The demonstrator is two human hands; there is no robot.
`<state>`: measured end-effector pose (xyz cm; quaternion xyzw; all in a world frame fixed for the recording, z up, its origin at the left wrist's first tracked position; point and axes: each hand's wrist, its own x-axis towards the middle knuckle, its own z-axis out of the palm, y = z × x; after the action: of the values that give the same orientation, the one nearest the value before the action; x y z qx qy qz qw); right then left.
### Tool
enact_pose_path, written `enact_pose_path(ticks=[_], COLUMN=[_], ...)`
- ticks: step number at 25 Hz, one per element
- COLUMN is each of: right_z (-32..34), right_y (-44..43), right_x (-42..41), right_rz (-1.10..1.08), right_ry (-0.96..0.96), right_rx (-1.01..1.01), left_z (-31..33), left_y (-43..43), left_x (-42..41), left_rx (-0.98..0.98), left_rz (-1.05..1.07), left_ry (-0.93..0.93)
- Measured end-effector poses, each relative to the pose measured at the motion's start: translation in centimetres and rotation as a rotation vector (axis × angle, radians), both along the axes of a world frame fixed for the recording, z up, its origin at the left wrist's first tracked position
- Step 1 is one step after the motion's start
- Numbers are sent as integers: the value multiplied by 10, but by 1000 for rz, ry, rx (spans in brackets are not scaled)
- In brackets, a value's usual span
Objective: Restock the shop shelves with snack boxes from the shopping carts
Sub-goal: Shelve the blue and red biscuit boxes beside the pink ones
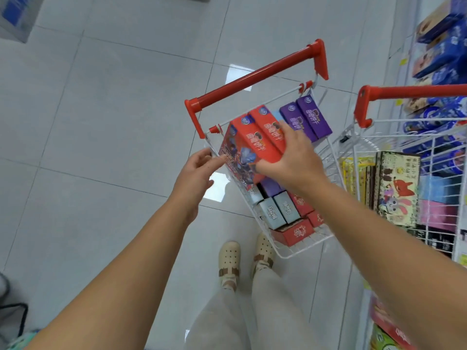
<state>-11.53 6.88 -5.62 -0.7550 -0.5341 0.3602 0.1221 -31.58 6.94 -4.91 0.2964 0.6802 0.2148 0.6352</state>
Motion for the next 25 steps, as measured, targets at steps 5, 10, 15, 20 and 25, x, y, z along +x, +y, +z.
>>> enact_pose_path(ticks=[5,10,15,20,25], right_z=[94,139,192,262,332], right_y=[-28,-84,-170,-283,-433], right_x=[81,111,108,119,153], right_rz=[-102,-298,-668,-836,-993], right_ry=[685,904,860,734,563], right_rx=[-154,-53,203,330,536], left_z=[54,127,177,242,302], left_y=[15,13,-30,-110,-237], left_x=[15,52,114,180,257], left_rx=[37,-88,-25,96,137], left_rz=[-494,-760,-771,-973,-1207], left_ry=[-157,-540,-595,-678,-679])
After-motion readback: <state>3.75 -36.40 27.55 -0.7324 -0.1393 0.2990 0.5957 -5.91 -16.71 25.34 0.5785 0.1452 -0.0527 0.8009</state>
